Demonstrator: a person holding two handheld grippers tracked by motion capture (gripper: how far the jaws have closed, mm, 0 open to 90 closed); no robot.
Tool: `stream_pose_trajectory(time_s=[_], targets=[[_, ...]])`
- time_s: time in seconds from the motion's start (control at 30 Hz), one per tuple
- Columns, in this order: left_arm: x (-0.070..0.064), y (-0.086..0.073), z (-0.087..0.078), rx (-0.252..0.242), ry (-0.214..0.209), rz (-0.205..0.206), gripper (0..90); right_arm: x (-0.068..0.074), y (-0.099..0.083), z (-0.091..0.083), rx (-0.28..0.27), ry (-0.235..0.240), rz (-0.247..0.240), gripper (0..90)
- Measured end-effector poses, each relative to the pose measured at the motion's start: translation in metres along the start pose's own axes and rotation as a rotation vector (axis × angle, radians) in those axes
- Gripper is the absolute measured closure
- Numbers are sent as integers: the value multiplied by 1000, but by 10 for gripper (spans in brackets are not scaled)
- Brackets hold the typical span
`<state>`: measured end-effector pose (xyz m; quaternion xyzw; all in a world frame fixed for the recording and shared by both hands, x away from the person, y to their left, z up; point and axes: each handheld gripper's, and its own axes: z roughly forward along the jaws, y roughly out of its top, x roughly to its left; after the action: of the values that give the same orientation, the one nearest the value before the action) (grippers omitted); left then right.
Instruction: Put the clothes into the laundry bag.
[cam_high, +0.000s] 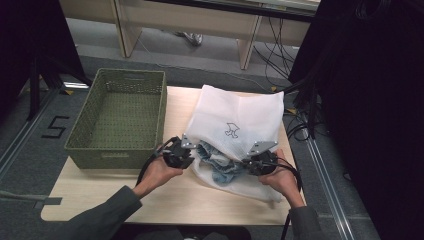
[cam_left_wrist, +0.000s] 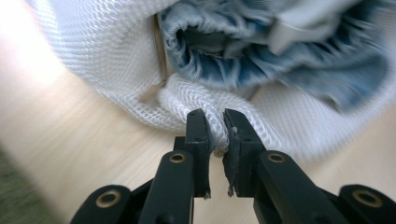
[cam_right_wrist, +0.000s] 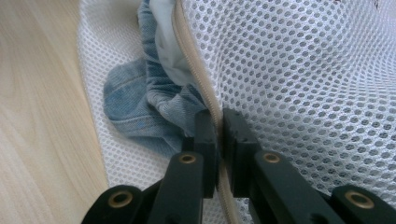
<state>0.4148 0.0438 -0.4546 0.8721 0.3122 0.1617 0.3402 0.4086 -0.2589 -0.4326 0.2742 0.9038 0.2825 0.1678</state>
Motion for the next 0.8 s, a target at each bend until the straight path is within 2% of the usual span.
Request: stream_pose_trajectory(time_s=[0.03,0.07,0.1,0.13,0.17,0.2,0.23,0.3,0.33,0.37,0.4,0.43,0.47,0.5,0.6,0.63,0.67,0.7,0.77,0.8], targets=[[-1,-5,-10,-11,3,5,797,-1,0,1,1,-3,-16,855],[-2,-11,-18,-19,-1,26,796,1,0,1,10,-3,-1,856],[-3,-15,-23,-15,1,48,796,2,0,1,16,-10,-6,856],[-7,-23,-28,-7,-4,53,797,2,1,2,23,0,-2,857],[-12,-34,-30,6,-20,59,797,3,1,2,21,-8,-12,858],[-17,-43,-29,14,-35,54,795,2,1,3,18,3,-25,858],[-21,-49,-27,23,-43,44,790,4,1,4,17,7,-13,858],[-27,-61,-18,56,-62,34,774,5,2,5,21,11,-34,857],[-25,-61,-17,90,-77,66,746,5,3,6,27,6,-38,857],[-24,-60,-18,98,-81,69,724,7,4,5,31,-5,-27,855],[-26,-59,-19,75,-65,39,706,6,4,4,23,-2,-43,853],[-25,-56,-23,43,-59,28,678,8,5,3,22,-3,-22,851],[-25,-53,-26,18,-48,13,651,8,5,1,18,3,-25,849],[-21,-44,-36,-19,-40,29,648,8,6,-1,12,0,-26,848],[-20,-32,-42,-61,-40,27,640,9,12,-8,-4,-7,-48,831],[-22,-27,-41,-77,-55,13,630,10,13,-8,-13,-17,-73,803],[-23,-23,-40,-87,-61,25,619,11,14,-8,-11,-9,-68,775],[-25,-21,-38,-87,-68,23,609,13,15,-9,-16,-16,-69,772],[-33,-17,-28,-77,-110,1,597,16,17,-11,-19,-31,-89,743],[-37,-16,-23,-73,-125,4,583,19,21,-11,-43,-45,-124,725]])
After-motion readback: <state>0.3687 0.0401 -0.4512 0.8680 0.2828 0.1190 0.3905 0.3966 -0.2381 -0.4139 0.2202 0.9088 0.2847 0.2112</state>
